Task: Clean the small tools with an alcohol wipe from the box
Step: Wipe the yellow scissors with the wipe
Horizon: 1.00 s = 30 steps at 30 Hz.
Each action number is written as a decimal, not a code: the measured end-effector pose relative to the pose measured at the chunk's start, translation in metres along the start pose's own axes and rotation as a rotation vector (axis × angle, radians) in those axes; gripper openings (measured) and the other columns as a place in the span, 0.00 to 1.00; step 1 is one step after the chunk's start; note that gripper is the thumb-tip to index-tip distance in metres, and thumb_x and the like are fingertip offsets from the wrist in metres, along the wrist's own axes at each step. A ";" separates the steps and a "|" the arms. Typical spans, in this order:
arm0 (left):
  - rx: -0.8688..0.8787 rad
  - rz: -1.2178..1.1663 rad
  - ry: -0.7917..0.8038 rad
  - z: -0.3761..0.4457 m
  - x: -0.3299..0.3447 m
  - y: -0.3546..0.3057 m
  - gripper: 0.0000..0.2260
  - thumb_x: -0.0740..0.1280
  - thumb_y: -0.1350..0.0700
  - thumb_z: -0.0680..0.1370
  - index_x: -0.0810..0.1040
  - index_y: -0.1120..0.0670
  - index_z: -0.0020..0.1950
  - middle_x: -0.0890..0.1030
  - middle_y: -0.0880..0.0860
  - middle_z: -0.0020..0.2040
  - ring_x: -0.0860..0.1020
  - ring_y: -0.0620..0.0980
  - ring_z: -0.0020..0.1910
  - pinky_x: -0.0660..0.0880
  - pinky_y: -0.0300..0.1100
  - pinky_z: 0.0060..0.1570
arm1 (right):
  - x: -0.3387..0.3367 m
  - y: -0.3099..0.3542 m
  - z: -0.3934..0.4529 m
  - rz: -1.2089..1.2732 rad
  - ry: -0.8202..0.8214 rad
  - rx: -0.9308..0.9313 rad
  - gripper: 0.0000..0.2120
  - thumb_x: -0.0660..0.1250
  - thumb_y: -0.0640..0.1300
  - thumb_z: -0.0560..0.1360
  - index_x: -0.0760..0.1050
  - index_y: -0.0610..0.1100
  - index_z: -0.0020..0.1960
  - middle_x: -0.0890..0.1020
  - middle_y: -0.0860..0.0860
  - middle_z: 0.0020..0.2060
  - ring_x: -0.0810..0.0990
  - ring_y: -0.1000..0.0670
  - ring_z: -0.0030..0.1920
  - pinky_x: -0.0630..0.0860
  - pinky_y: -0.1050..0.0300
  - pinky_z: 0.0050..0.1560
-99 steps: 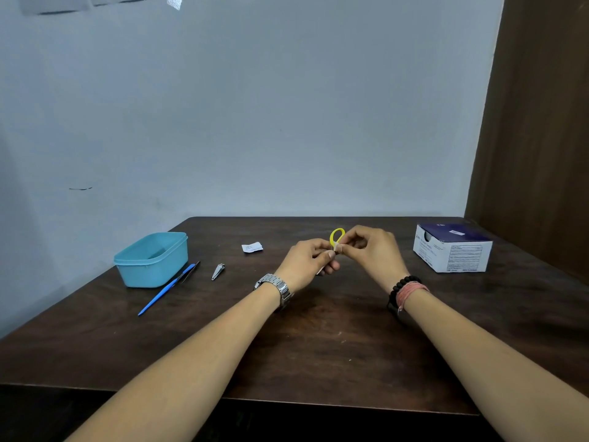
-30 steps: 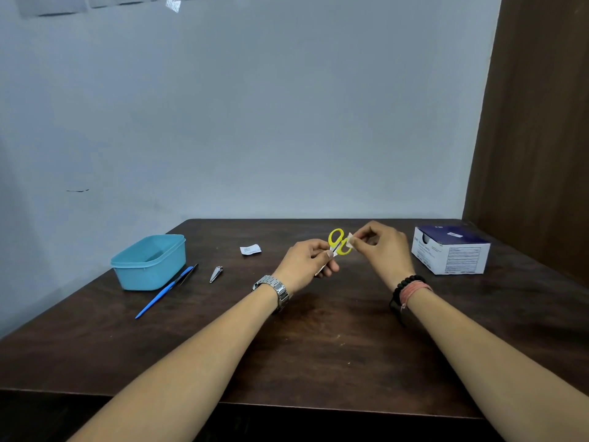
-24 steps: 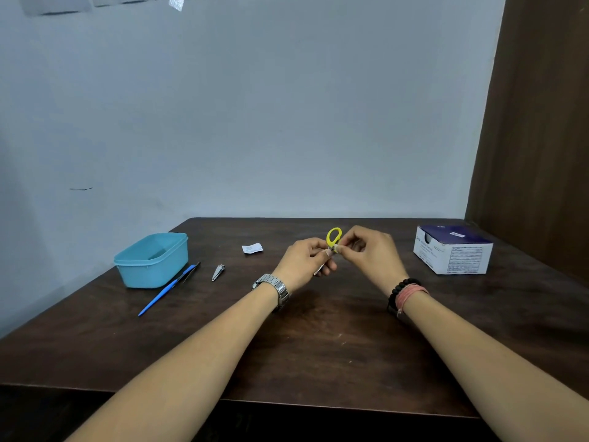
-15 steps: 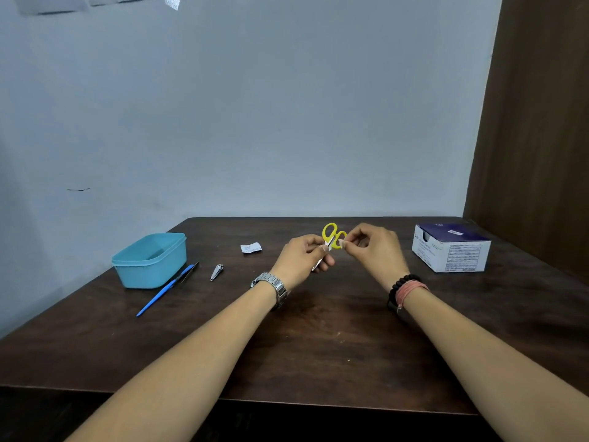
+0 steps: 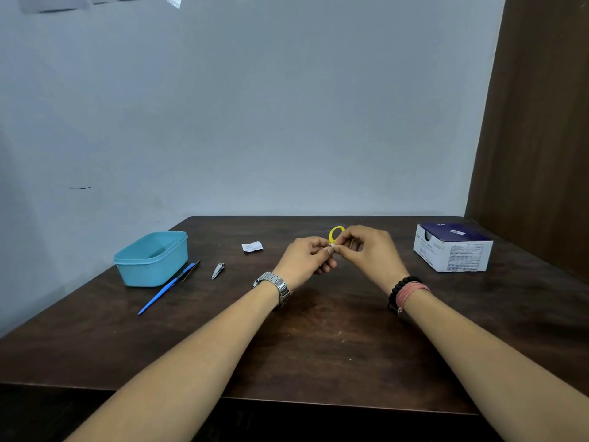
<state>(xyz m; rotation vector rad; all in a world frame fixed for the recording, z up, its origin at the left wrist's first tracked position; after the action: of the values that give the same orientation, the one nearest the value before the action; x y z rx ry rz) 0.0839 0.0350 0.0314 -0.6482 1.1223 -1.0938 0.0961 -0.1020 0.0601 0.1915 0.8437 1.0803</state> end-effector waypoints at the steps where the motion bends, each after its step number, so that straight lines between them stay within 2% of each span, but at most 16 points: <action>1: -0.001 -0.001 -0.006 0.000 0.000 0.000 0.05 0.64 0.57 0.80 0.80 0.54 0.50 0.82 0.51 0.36 0.77 0.41 0.30 0.74 0.35 0.36 | 0.000 0.000 0.000 -0.009 -0.002 -0.001 0.05 0.76 0.42 0.69 0.80 0.48 0.38 0.79 0.55 0.30 0.74 0.57 0.31 0.72 0.61 0.34; 6: -0.004 -0.012 -0.016 0.000 0.000 0.000 0.06 0.64 0.57 0.80 0.79 0.53 0.46 0.82 0.51 0.35 0.77 0.41 0.30 0.73 0.36 0.35 | -0.017 -0.009 0.001 -0.064 -0.151 0.082 0.05 0.74 0.44 0.69 0.79 0.49 0.37 0.78 0.58 0.28 0.74 0.58 0.31 0.71 0.59 0.34; 12: 0.000 0.027 -0.031 -0.001 -0.002 -0.002 0.05 0.66 0.55 0.80 0.79 0.51 0.44 0.82 0.50 0.34 0.76 0.41 0.29 0.73 0.35 0.34 | -0.003 -0.002 -0.001 -0.017 -0.023 0.026 0.05 0.76 0.43 0.68 0.80 0.48 0.38 0.80 0.55 0.30 0.74 0.57 0.31 0.72 0.61 0.34; 20: -0.007 0.104 -0.015 -0.002 0.000 -0.005 0.06 0.64 0.57 0.79 0.79 0.53 0.45 0.81 0.48 0.32 0.75 0.41 0.28 0.73 0.35 0.35 | -0.027 -0.019 0.001 -0.019 -0.187 0.174 0.04 0.74 0.45 0.70 0.80 0.48 0.38 0.81 0.57 0.32 0.75 0.58 0.33 0.71 0.60 0.36; 27: 0.001 0.136 -0.031 -0.003 -0.002 -0.005 0.06 0.65 0.56 0.79 0.80 0.54 0.45 0.81 0.48 0.32 0.75 0.41 0.28 0.74 0.35 0.35 | -0.001 0.003 -0.001 0.024 -0.019 0.037 0.06 0.74 0.42 0.69 0.79 0.50 0.37 0.81 0.54 0.31 0.75 0.56 0.31 0.75 0.57 0.35; 30: 0.005 0.143 -0.027 -0.003 -0.002 -0.006 0.06 0.65 0.56 0.79 0.80 0.55 0.46 0.81 0.49 0.32 0.75 0.40 0.28 0.73 0.34 0.34 | -0.004 0.002 -0.001 0.023 -0.043 0.038 0.06 0.74 0.42 0.69 0.79 0.50 0.37 0.81 0.54 0.30 0.75 0.56 0.30 0.75 0.57 0.34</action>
<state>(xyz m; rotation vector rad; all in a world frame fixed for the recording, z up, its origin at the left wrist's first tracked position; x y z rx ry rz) 0.0785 0.0352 0.0362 -0.5678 1.1247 -0.9626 0.0937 -0.1045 0.0626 0.2562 0.8254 1.0786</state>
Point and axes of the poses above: each hand's wrist, its own z-axis towards the middle knuckle, its own x-axis out of the palm, y = z × x, the point moved 8 cm from there along z, towards the middle knuckle
